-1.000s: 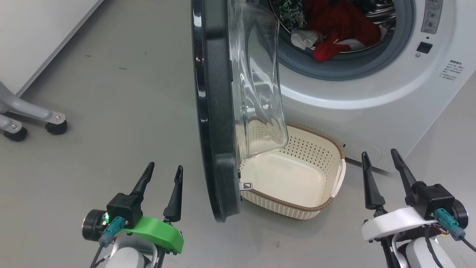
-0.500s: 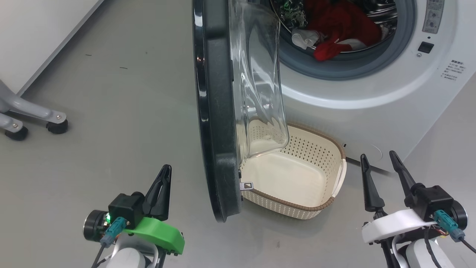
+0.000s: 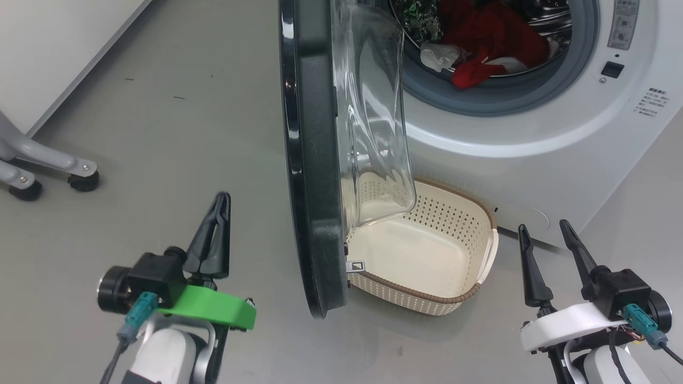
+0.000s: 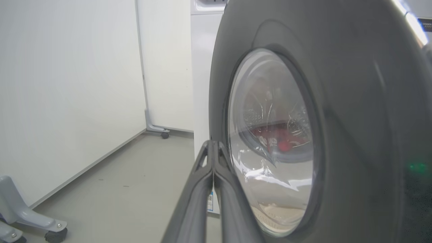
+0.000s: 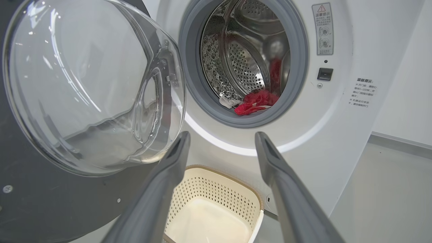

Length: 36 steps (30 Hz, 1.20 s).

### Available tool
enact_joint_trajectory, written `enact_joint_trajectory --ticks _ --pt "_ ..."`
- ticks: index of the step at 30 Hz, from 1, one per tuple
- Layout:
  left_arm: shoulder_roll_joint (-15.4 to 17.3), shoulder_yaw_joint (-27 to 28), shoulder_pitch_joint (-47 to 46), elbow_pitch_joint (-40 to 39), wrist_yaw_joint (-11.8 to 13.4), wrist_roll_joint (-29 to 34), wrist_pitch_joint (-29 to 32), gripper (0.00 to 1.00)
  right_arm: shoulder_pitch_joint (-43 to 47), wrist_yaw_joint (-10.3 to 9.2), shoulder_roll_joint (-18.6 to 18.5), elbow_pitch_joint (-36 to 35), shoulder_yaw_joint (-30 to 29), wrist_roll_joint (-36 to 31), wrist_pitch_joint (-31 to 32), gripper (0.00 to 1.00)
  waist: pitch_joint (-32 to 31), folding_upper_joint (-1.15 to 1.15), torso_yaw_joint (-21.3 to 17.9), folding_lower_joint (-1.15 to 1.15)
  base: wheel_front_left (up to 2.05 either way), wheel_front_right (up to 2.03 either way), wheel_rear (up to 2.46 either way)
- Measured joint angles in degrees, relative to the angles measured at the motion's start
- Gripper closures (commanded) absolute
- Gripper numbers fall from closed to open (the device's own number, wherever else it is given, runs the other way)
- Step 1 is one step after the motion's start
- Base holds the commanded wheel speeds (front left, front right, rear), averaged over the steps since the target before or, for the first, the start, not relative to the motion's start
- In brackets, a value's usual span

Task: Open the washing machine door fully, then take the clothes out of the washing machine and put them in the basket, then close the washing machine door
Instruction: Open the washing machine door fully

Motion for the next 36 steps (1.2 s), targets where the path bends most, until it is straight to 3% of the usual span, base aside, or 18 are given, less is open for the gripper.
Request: enact_joint_trajectory --ticks 7,15,30,36 --pt "0.0 2.7 -4.1 -10.5 0.9 1.9 0.0 1.0 0.0 0.58 0.5 0.0 -1.0 -0.5 0.0 0.0 -0.2 0.0 0.2 0.0 0.0 0.0 0.0" --pt "0.0 1.6 -4.9 -19.3 0.7 3.6 -0.3 1.0 0.0 1.67 0.8 -0.3 -1.1 -1.0 0.0 0.0 -0.2 0.0 0.1 0.0 0.0 0.0 0.0" --pt "0.2 -13.3 -4.1 -25.3 -5.7 2.5 -0.3 1.0 0.0 2.59 1.8 0.3 -1.7 -1.9 0.0 0.0 0.2 0.0 -1.0 0.0 0.0 0.0 0.0" --pt "0.4 -17.4 -1.0 -23.6 -6.3 1.9 3.3 1.0 0.0 2.93 2.0 0.6 -1.8 -1.9 0.0 0.0 0.5 0.0 -1.5 0.0 0.0 0.0 0.0"
